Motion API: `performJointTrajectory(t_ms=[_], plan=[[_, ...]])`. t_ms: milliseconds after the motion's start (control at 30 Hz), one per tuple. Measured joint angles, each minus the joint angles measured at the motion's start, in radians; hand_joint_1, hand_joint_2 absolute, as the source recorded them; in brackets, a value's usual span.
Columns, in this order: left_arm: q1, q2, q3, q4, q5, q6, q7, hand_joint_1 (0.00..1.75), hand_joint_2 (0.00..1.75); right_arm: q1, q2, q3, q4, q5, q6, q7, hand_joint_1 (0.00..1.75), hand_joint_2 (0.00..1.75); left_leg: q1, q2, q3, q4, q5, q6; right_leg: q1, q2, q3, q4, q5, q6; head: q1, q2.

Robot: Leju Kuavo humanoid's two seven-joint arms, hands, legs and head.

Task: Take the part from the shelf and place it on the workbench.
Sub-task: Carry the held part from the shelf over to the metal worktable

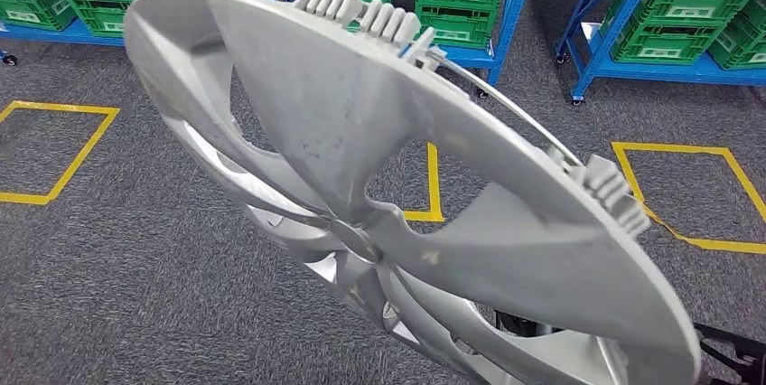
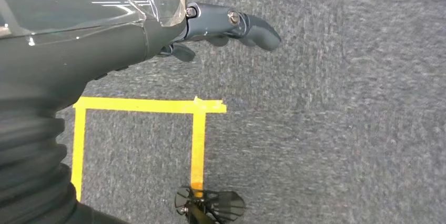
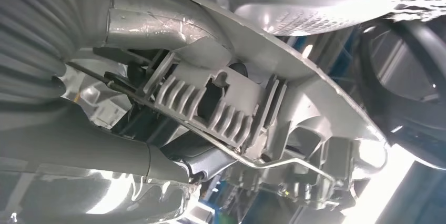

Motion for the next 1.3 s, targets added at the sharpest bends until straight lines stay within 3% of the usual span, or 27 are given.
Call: performJointTrajectory(t_ms=[67, 100, 133, 200, 233, 267, 300, 333, 367, 400, 467, 500, 567, 600, 667, 733, 767, 800, 833, 933, 967, 1067, 1133, 1233, 1267, 1300], plan=[[0.002, 0.000, -0.002, -0.001, 0.000, 0.000, 0.001, 0.00, 1.75, 0.005, 0.000, 0.000, 0.000, 0.004, 0.005, -0.007, 1.75, 1.75, -0.007, 0.017, -0.019, -0.007, 0.018, 0.019, -0.007, 0.007, -0.012, -0.002, 0.012, 0.011, 0.001, 0.000], [0.002, 0.000, -0.002, -0.002, 0.000, 0.001, 0.001, 0.00, 1.75, 0.006, 0.000, -0.001, 0.000, 0.008, 0.007, -0.011, 1.75, 1.75, -0.009, 0.025, -0.032, -0.009, 0.032, 0.031, -0.009, 0.006, -0.025, 0.016, -0.008, 0.008, 0.002, 0.000], [0.002, 0.001, -0.003, -0.002, -0.001, 0.001, 0.001, 0.00, 1.75, 0.007, 0.001, -0.002, 0.000, 0.012, 0.010, -0.014, 1.75, 1.75, -0.010, 0.034, -0.048, -0.012, 0.048, 0.041, -0.009, 0.004, -0.042, 0.054, -0.047, -0.001, 0.004, 0.000], [0.003, 0.001, -0.003, -0.002, -0.001, 0.001, 0.001, 0.00, 1.75, 0.006, 0.002, -0.004, 0.000, 0.017, 0.012, -0.017, 1.75, 1.75, -0.018, 0.044, -0.085, -0.011, 0.076, 0.052, -0.007, -0.002, -0.080, 0.185, -0.148, -0.021, 0.006, 0.000], [0.003, 0.001, -0.004, -0.001, 0.000, 0.000, 0.001, 0.00, 1.75, 0.006, 0.003, -0.006, 0.000, 0.018, 0.012, -0.017, 1.75, 1.75, -0.022, 0.048, -0.102, -0.011, 0.089, 0.055, -0.005, -0.002, -0.092, 0.253, -0.176, -0.021, 0.007, 0.000], [0.003, 0.001, -0.005, 0.000, 0.001, -0.001, 0.002, 0.00, 1.75, 0.006, 0.003, -0.008, 0.001, 0.018, 0.012, -0.016, 1.75, 1.75, -0.027, 0.051, -0.121, -0.011, 0.104, 0.056, -0.003, -0.003, -0.095, 0.307, -0.177, -0.015, 0.007, 0.000], [0.003, 0.000, -0.006, 0.001, 0.003, -0.001, 0.004, 0.00, 1.75, 0.006, 0.004, -0.010, 0.002, 0.017, 0.013, -0.016, 1.75, 1.75, -0.031, 0.053, -0.139, -0.010, 0.119, 0.057, 0.000, -0.003, -0.084, 0.332, -0.155, -0.006, 0.007, 0.000], [0.003, 0.000, -0.007, 0.003, 0.007, -0.001, 0.008, 0.00, 1.75, 0.006, 0.004, -0.011, 0.003, 0.016, 0.015, -0.015, 1.75, 1.75, -0.035, 0.055, -0.157, -0.008, 0.133, 0.056, 0.003, -0.003, -0.057, 0.324, -0.125, 0.001, 0.007, 0.000], [0.002, 0.000, -0.007, 0.004, 0.010, 0.000, 0.013, 0.00, 1.75, 0.005, 0.004, -0.013, 0.004, 0.014, 0.016, -0.015, 1.75, 1.75, -0.037, 0.056, -0.173, -0.005, 0.146, 0.055, 0.007, -0.004, -0.012, 0.280, -0.104, 0.003, 0.007, 0.000], [0.002, -0.001, -0.008, 0.006, 0.015, 0.001, 0.018, 0.00, 1.75, 0.005, 0.004, -0.014, 0.006, 0.012, 0.018, -0.015, 1.75, 1.75, -0.041, 0.057, -0.186, 0.001, 0.156, 0.053, 0.013, -0.005, 0.054, 0.199, -0.105, -0.004, 0.007, 0.000], [0.002, -0.001, -0.011, 0.007, 0.024, 0.005, 0.026, 0.00, 1.75, 0.005, 0.004, -0.017, 0.009, 0.011, 0.019, -0.016, 1.75, 1.75, -0.045, 0.058, -0.202, 0.014, 0.169, 0.046, 0.021, -0.008, 0.168, 0.033, -0.156, -0.028, 0.005, 0.000], [0.003, -0.001, -0.013, 0.007, 0.030, 0.009, 0.031, 0.00, 1.75, 0.006, 0.004, -0.019, 0.011, 0.013, 0.020, -0.017, 1.75, 1.75, -0.046, 0.058, -0.206, 0.018, 0.175, 0.041, 0.025, -0.009, 0.198, -0.017, -0.179, -0.037, 0.004, 0.000], [0.003, 0.000, -0.016, 0.007, 0.040, 0.016, 0.039, 0.00, 1.75, 0.009, 0.006, -0.021, 0.016, 0.020, 0.021, -0.019, 1.75, 1.75, -0.041, 0.058, -0.212, 0.022, 0.183, 0.030, 0.024, -0.011, 0.198, -0.033, -0.184, -0.051, 0.002, 0.000], [0.003, 0.000, -0.017, 0.007, 0.044, 0.019, 0.043, 0.00, 1.75, 0.010, 0.009, -0.021, 0.018, 0.024, 0.021, -0.020, 1.75, 1.75, -0.038, 0.058, -0.217, 0.033, 0.170, 0.023, 0.023, -0.012, 0.195, -0.034, -0.178, -0.058, 0.002, 0.000], [0.004, 0.000, -0.017, 0.006, 0.050, 0.022, 0.048, 0.00, 1.75, 0.010, 0.015, -0.021, 0.019, 0.032, 0.021, -0.020, 1.75, 1.75, -0.030, 0.058, -0.242, 0.111, 0.096, 0.007, 0.020, -0.015, 0.186, -0.034, -0.164, -0.069, 0.000, 0.000], [0.004, 0.001, -0.017, 0.006, 0.054, 0.023, 0.051, 0.00, 1.75, 0.010, 0.021, -0.020, 0.022, 0.036, 0.021, -0.019, 1.75, 1.75, -0.023, 0.058, -0.282, 0.242, 0.014, -0.006, 0.020, -0.016, 0.172, -0.032, -0.152, -0.071, -0.001, 0.000], [0.005, 0.001, -0.017, 0.006, 0.055, 0.023, 0.052, 0.00, 1.75, 0.010, 0.023, -0.019, 0.023, 0.036, 0.021, -0.017, 1.75, 1.75, -0.020, 0.058, -0.292, 0.290, -0.001, -0.010, 0.020, -0.016, 0.165, -0.030, -0.148, -0.070, -0.002, 0.000], [0.005, 0.002, -0.017, 0.006, 0.055, 0.023, 0.053, 0.00, 1.75, 0.010, 0.024, -0.019, 0.025, 0.037, 0.021, -0.014, 1.75, 1.75, -0.018, 0.058, -0.285, 0.304, 0.002, -0.012, 0.021, -0.016, 0.159, -0.027, -0.145, -0.068, -0.002, 0.000], [0.005, 0.002, -0.017, 0.006, 0.056, 0.023, 0.054, 0.00, 1.75, 0.010, 0.025, -0.018, 0.026, 0.039, 0.021, -0.009, 1.75, 1.75, -0.017, 0.058, -0.259, 0.277, 0.021, -0.011, 0.021, -0.016, 0.155, -0.024, -0.143, -0.066, -0.002, 0.000], [0.005, 0.004, -0.017, 0.004, 0.059, 0.024, 0.056, 0.00, 1.75, 0.007, 0.027, -0.018, 0.028, 0.047, 0.021, 0.000, 1.75, 1.75, -0.024, 0.071, -0.135, 0.085, 0.079, 0.007, 0.026, -0.022, 0.152, -0.018, -0.140, -0.061, -0.001, 0.000], [0.005, 0.005, -0.018, 0.003, 0.062, 0.025, 0.056, 0.00, 1.75, 0.006, 0.027, -0.017, 0.028, 0.052, 0.021, 0.003, 1.75, 1.75, -0.029, 0.078, -0.114, 0.046, 0.084, 0.014, 0.028, -0.025, 0.151, -0.018, -0.139, -0.058, -0.001, 0.000], [0.005, 0.006, -0.020, -0.001, 0.071, 0.024, 0.057, 0.00, 1.75, 0.002, 0.027, -0.015, 0.031, 0.070, 0.021, 0.012, 1.75, 1.75, -0.032, 0.078, -0.111, 0.015, 0.087, 0.031, 0.030, -0.040, 0.140, -0.016, -0.138, -0.047, -0.002, 0.000], [0.006, 0.006, -0.021, -0.004, 0.074, 0.023, 0.057, 0.00, 1.75, -0.005, 0.025, -0.011, 0.032, 0.081, 0.021, 0.014, 1.75, 1.75, -0.026, 0.067, -0.109, 0.001, 0.096, 0.043, 0.030, -0.037, 0.118, 0.022, -0.160, -0.043, 0.000, 0.000], [0.007, 0.005, -0.022, -0.005, 0.075, 0.019, 0.057, 0.00, 1.75, -0.011, 0.019, -0.006, 0.035, 0.100, 0.017, 0.014, 1.75, 1.75, -0.025, 0.047, -0.116, -0.005, 0.104, 0.052, 0.023, -0.021, 0.014, 0.224, -0.237, -0.048, 0.002, 0.000], [0.008, 0.005, -0.022, -0.005, 0.076, 0.016, 0.058, 0.00, 1.75, -0.010, 0.017, -0.005, 0.035, 0.106, 0.015, 0.014, 1.75, 1.75, -0.025, 0.038, -0.118, -0.005, 0.106, 0.052, 0.020, -0.019, -0.017, 0.281, -0.251, -0.044, 0.002, 0.000], [0.009, 0.004, -0.022, -0.005, 0.079, 0.013, 0.059, 0.00, 1.75, -0.010, 0.014, -0.003, 0.036, 0.112, 0.013, 0.014, 1.75, 1.75, -0.024, 0.029, -0.119, -0.004, 0.107, 0.051, 0.017, -0.018, -0.030, 0.301, -0.248, -0.036, 0.002, 0.000]])
